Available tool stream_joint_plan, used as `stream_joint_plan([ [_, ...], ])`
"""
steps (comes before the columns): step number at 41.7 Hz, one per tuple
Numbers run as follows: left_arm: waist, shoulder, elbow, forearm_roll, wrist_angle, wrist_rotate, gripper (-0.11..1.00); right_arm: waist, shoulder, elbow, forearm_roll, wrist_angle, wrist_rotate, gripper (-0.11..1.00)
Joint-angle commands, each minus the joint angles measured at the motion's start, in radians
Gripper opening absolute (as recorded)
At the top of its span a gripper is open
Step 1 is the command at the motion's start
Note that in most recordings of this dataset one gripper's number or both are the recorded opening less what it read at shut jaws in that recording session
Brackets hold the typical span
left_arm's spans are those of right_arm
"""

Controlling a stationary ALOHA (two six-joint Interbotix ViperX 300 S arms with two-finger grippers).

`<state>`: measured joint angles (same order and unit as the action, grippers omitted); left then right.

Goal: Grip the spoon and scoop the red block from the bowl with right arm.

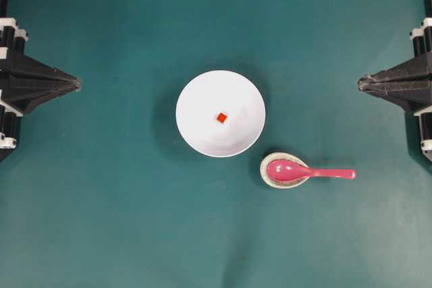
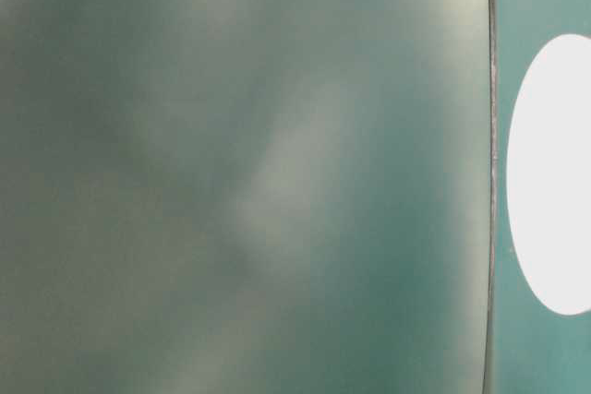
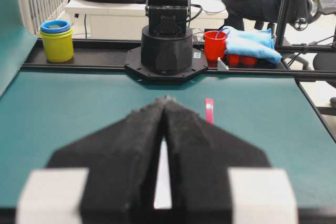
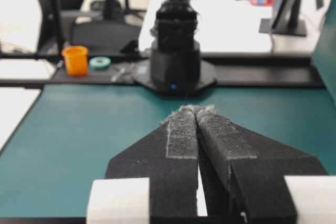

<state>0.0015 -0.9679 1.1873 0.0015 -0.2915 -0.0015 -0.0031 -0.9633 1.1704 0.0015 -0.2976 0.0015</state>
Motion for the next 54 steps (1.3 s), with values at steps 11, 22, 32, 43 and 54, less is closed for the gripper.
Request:
stream_joint_plan([
  [11,-0.003,0.002,-0.052,0.002,0.066,-0.006,0.0,0.002,0.02,-0.021,0.002,0.017,0.008,0.0],
  [22,0.006,0.011,-0.057,0.002,0.245,-0.005,0.0,0.002,0.02,-0.021,0.02,0.035,0.011,0.0],
  [32,0.012,0.012,-0.061,0.003,0.367,-0.003,0.0,0.002,0.02,-0.021,0.02,0.037,0.011,0.0],
  [43,0.049,0.014,-0.061,0.008,0.383,0.0,0.0,0.002,0.029,-0.02,0.023,0.037,0.011,0.0],
  [54,0.052,0.012,-0.061,0.008,0.383,0.005,0.0,0.005,0.041,-0.017,0.031,0.072,0.011,0.01],
])
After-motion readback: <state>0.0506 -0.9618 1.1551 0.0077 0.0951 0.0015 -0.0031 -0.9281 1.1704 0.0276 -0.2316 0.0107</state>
